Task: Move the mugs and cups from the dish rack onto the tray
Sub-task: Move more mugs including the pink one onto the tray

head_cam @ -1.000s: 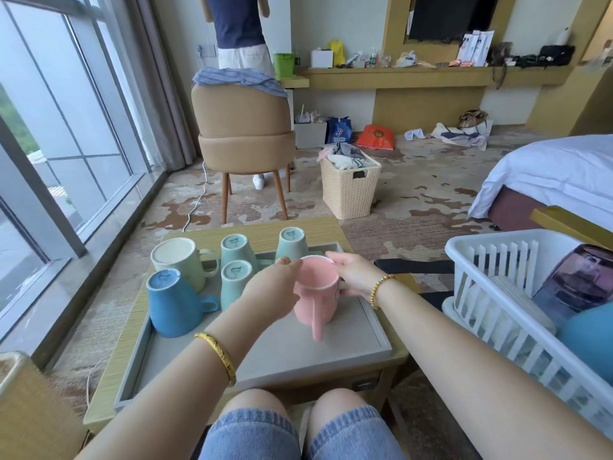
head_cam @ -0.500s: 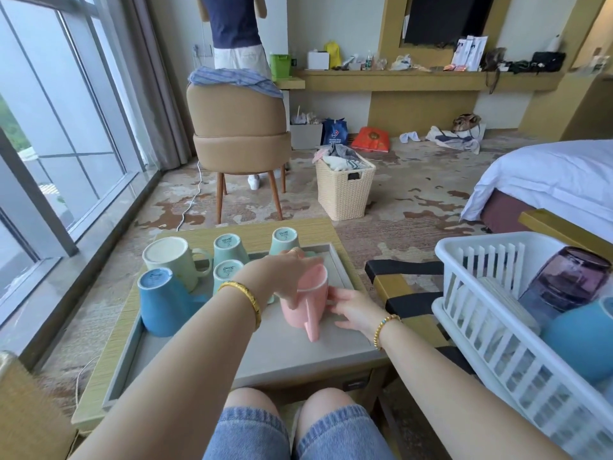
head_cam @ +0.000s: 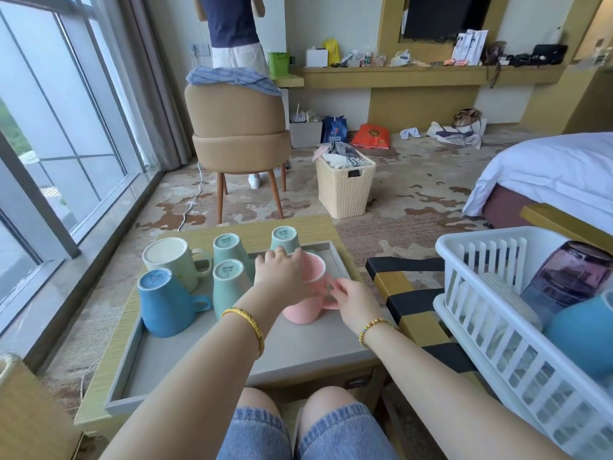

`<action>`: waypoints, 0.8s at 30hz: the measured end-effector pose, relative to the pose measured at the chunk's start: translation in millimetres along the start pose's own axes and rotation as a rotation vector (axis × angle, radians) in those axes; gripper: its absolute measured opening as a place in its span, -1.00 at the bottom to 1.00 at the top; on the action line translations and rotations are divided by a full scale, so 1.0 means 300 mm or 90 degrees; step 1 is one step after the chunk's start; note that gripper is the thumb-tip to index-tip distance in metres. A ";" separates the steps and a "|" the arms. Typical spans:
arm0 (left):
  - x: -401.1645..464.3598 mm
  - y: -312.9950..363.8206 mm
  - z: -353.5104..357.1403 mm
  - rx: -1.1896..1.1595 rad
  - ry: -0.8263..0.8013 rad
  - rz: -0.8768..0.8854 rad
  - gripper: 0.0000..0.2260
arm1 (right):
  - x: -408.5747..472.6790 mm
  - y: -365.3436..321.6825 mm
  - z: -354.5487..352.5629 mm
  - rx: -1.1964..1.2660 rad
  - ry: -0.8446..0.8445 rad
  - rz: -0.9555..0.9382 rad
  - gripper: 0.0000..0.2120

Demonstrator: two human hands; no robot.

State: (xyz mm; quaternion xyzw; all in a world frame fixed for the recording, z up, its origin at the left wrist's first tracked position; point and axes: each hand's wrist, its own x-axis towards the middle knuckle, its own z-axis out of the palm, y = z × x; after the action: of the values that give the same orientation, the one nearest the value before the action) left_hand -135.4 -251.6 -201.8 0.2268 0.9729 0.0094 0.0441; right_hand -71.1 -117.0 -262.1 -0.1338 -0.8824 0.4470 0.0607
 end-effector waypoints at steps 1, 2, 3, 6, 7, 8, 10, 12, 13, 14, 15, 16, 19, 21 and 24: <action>0.001 -0.011 -0.004 -0.061 -0.030 0.022 -0.13 | 0.011 0.003 -0.010 -0.032 0.014 -0.001 -0.79; 0.001 -0.025 -0.010 -0.109 -0.059 0.055 -0.11 | 0.020 0.002 -0.020 -0.047 0.016 -0.001 -0.78; 0.003 -0.038 -0.018 -0.134 -0.073 0.092 -0.08 | 0.030 -0.001 -0.030 -0.043 0.011 0.000 -0.77; 0.009 -0.051 -0.033 -0.154 -0.029 0.145 -0.07 | 0.062 -0.011 -0.054 -0.020 -0.018 0.009 -0.75; 0.014 -0.048 -0.035 -0.172 -0.022 0.143 -0.07 | 0.069 -0.014 -0.059 -0.021 -0.021 0.013 -0.74; 0.021 -0.044 -0.038 -0.184 -0.025 0.142 -0.06 | 0.076 -0.017 -0.062 -0.024 -0.019 0.016 -0.74; 0.032 -0.040 -0.038 -0.163 -0.043 0.152 -0.05 | 0.083 -0.018 -0.057 -0.023 -0.013 0.011 -0.74; 0.039 -0.047 -0.033 -0.121 -0.048 0.160 -0.05 | 0.083 -0.018 -0.044 -0.017 -0.001 -0.005 -0.77; 0.042 -0.053 -0.029 -0.110 -0.041 0.158 -0.05 | 0.085 -0.017 -0.036 -0.008 0.008 -0.014 -0.78; 0.045 -0.059 -0.024 -0.106 -0.032 0.154 -0.06 | 0.089 -0.018 -0.029 0.000 0.015 -0.020 -0.80; 0.048 -0.063 -0.019 -0.107 -0.022 0.148 -0.07 | 0.094 -0.019 -0.022 0.005 0.018 -0.023 -0.80; 0.051 -0.066 -0.014 -0.108 -0.013 0.140 -0.08 | 0.099 -0.021 -0.017 0.006 0.019 -0.024 -0.80; 0.060 -0.070 -0.003 -0.093 0.008 0.098 -0.13 | 0.110 -0.029 -0.007 0.001 0.024 -0.013 -0.79; 0.069 -0.073 0.003 -0.072 0.010 0.079 -0.20 | 0.116 -0.040 0.002 0.015 0.029 -0.011 -0.77; 0.074 -0.079 0.007 -0.056 0.012 0.068 -0.27 | 0.127 -0.054 0.023 0.059 0.026 -0.011 -0.74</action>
State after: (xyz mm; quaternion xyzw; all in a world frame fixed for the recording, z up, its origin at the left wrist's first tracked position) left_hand -165.4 -262.9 -206.7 0.2760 0.9585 0.0564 0.0442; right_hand -112.2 -120.3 -253.6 -0.1326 -0.8604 0.4841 0.0884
